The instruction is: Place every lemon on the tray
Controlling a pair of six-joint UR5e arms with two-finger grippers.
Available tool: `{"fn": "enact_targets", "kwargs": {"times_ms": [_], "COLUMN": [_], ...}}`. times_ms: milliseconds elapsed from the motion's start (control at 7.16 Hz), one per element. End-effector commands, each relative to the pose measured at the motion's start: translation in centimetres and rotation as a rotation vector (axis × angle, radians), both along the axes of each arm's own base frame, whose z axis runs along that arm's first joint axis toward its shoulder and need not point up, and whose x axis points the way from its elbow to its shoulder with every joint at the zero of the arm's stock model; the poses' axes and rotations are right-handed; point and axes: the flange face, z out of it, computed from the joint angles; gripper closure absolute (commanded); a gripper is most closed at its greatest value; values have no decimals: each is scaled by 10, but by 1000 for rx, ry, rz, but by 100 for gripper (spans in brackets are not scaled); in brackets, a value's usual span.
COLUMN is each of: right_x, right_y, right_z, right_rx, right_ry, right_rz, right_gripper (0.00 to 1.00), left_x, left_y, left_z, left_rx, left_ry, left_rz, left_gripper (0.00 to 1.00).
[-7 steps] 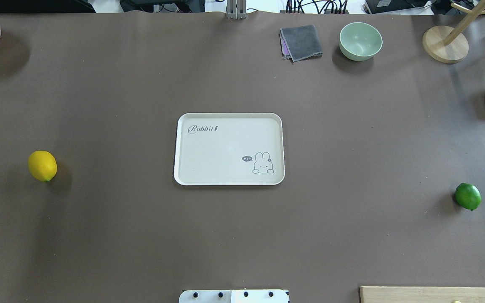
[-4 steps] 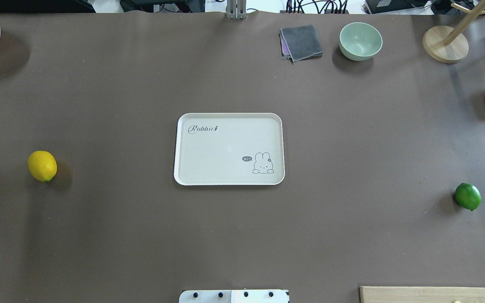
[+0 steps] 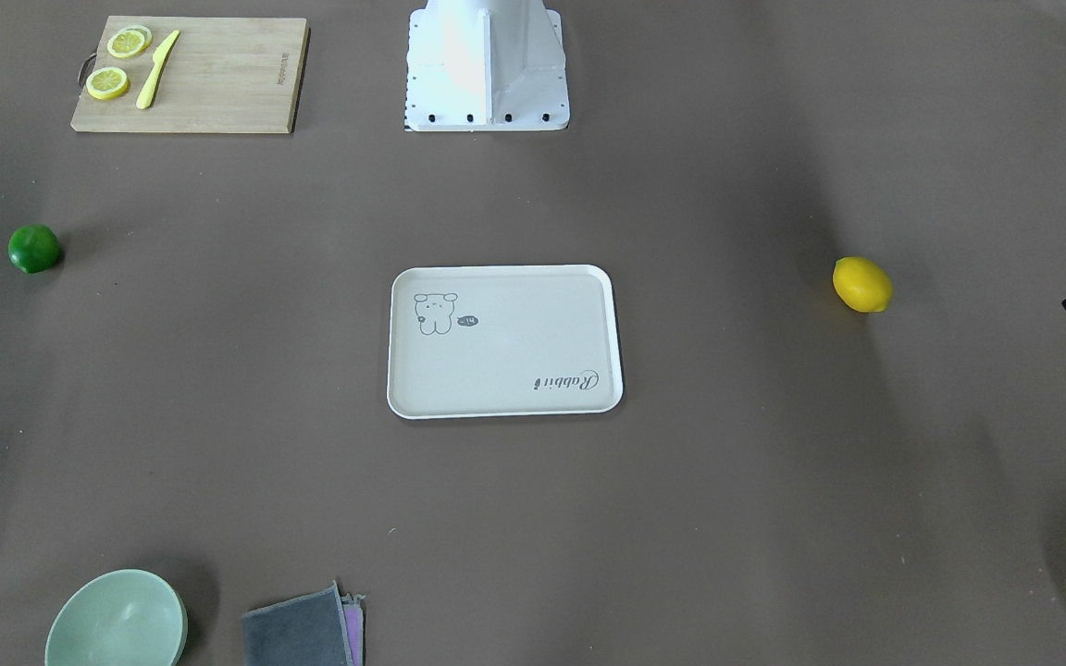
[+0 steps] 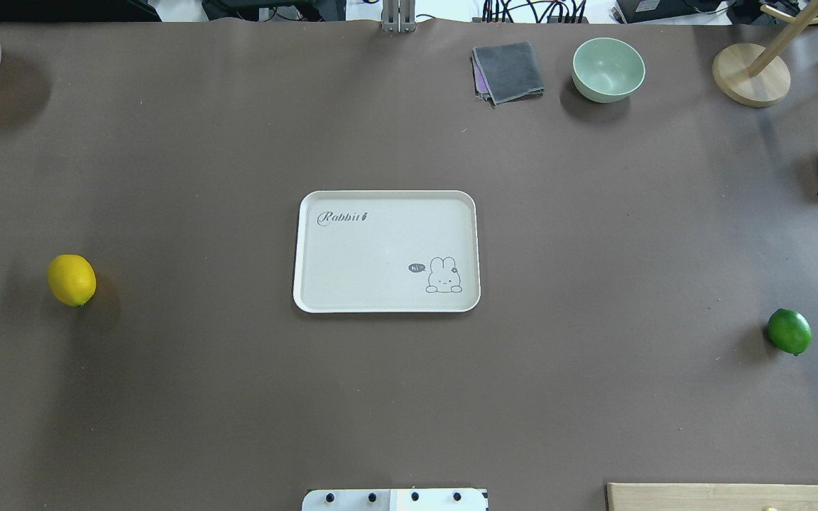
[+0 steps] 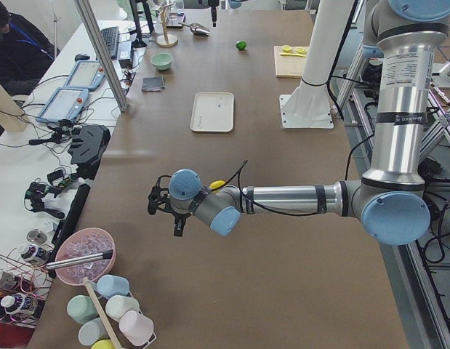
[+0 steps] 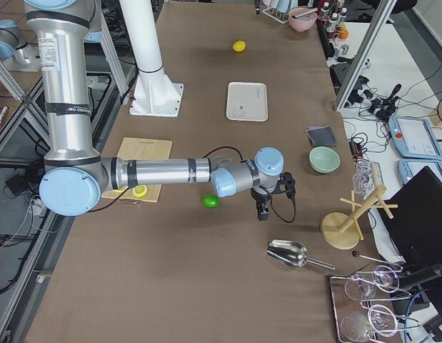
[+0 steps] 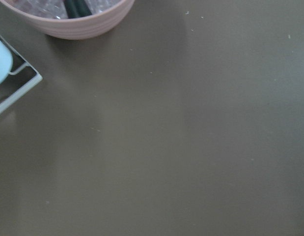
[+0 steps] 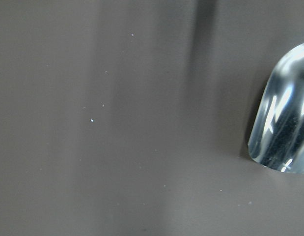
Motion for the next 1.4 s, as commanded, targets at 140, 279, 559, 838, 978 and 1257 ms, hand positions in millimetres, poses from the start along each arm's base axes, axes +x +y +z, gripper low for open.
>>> {"fn": "enact_targets", "kwargs": {"times_ms": [140, 279, 559, 838, 978, 1257], "right_x": [-47, -48, -50, -50, -50, -51], "right_y": [-1, -1, 0, 0, 0, 0], "right_z": [-19, -19, -19, -20, -20, -21], "right_rx": [-55, -57, -57, -56, -57, -56], "right_ry": [-5, -7, -6, -7, -7, -9], "right_rz": [1, 0, -5, -5, -4, -6], "right_gripper": [0, 0, 0, 0, 0, 0], "left_x": [98, 125, 176, 190, 202, 218], "left_y": [-1, -6, 12, 43, 60, 76], "left_z": [-46, -59, -75, -81, -87, -92], "left_rx": [-136, -183, -226, -249, -256, -274], "left_ry": [58, 61, 58, 50, 40, -25], "left_rz": [24, 4, 35, 75, 108, 116], "left_gripper": [1, 1, 1, 2, 3, 3]}}
